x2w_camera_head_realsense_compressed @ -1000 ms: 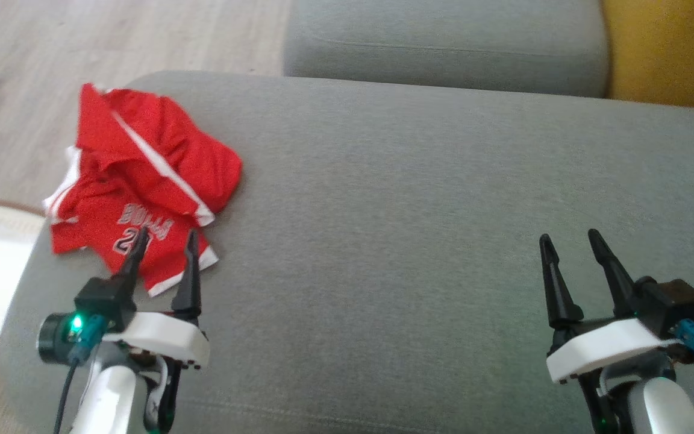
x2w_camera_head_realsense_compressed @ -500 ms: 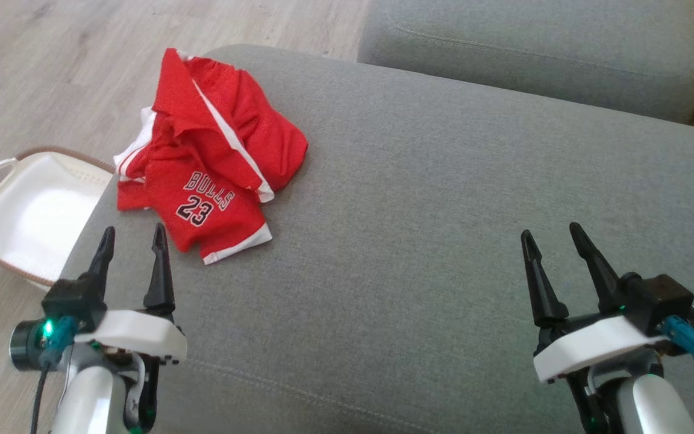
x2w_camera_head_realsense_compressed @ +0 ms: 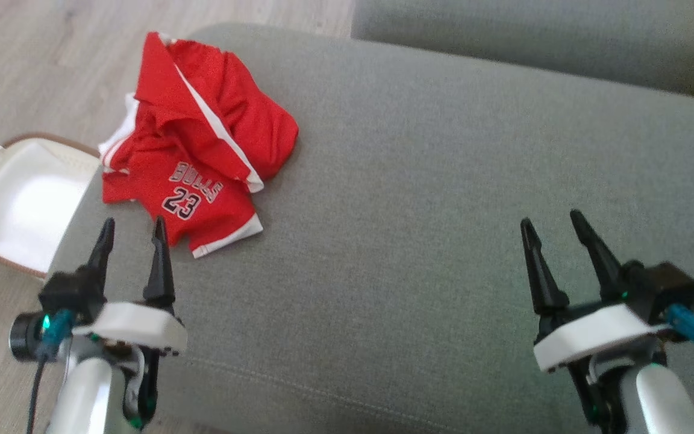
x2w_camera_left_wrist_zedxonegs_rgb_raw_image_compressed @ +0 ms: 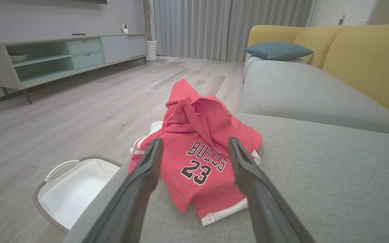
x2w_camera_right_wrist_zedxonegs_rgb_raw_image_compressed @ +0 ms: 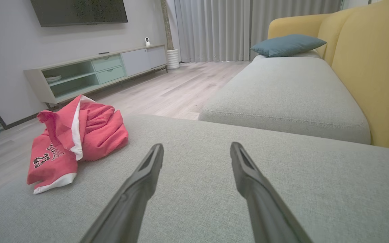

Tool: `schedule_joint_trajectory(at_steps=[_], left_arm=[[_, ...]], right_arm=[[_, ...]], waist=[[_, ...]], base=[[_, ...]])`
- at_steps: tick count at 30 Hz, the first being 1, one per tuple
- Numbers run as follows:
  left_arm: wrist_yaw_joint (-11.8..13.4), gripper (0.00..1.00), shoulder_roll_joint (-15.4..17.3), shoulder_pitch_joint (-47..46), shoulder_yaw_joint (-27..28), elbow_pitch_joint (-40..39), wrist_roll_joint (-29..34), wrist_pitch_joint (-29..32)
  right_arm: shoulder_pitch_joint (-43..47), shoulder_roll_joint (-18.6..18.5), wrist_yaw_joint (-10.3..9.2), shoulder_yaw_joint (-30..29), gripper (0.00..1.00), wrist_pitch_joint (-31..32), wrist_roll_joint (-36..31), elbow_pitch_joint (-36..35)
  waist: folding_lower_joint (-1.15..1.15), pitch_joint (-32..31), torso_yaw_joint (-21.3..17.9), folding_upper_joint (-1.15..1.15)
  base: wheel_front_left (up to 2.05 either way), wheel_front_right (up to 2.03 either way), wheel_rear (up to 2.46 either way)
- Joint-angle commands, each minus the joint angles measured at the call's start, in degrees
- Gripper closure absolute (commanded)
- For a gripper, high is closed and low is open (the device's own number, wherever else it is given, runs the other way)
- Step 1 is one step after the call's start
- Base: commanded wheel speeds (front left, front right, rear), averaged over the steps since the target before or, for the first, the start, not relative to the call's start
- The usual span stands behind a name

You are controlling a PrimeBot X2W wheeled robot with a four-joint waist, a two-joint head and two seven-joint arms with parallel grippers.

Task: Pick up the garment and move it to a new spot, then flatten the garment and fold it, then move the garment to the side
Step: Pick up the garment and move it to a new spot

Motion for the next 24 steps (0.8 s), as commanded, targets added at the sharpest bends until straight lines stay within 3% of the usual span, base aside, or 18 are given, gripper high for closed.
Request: schedule_joint_trajectory(at_steps=[1, 8, 16, 24], left_arm=[[-0.2, 0.00, 0.8, -5.4, 2.7, -1.4, -0.6, -0.7], [-0.5, 0.00, 2.2, -14.9, 3.8, 4.3, -1.7, 0.2], [-2.7, 0.00, 5.9, -27.4, 6.2, 22.2, -5.2, 5.3], [-4.0, 0.00, 7.9, -37.0, 7.0, 35.5, -7.1, 4.9]], right_arm=[[-4.1, -0.8, 0.23, 1.2, 0.00, 0.6, -0.7, -3.1], [-6.7, -3.0, 0.23, 1.4, 0.00, 2.8, -1.2, -5.9], [-9.1, -4.8, 0.23, 1.6, 0.00, 4.2, -1.0, -7.8], [-10.3, -5.5, 0.23, 1.3, 0.00, 4.4, -0.8, -8.1]], waist=[[0.00, 3.1, -1.1, 0.00], [0.00, 10.7, -3.2, 0.00], [0.00, 17.5, -5.3, 0.00], [0.00, 19.7, -5.9, 0.00]], base=[[0.00, 0.00, 0.00], [0.00, 0.00, 0.00], [0.00, 0.00, 0.00], [0.00, 0.00, 0.00]])
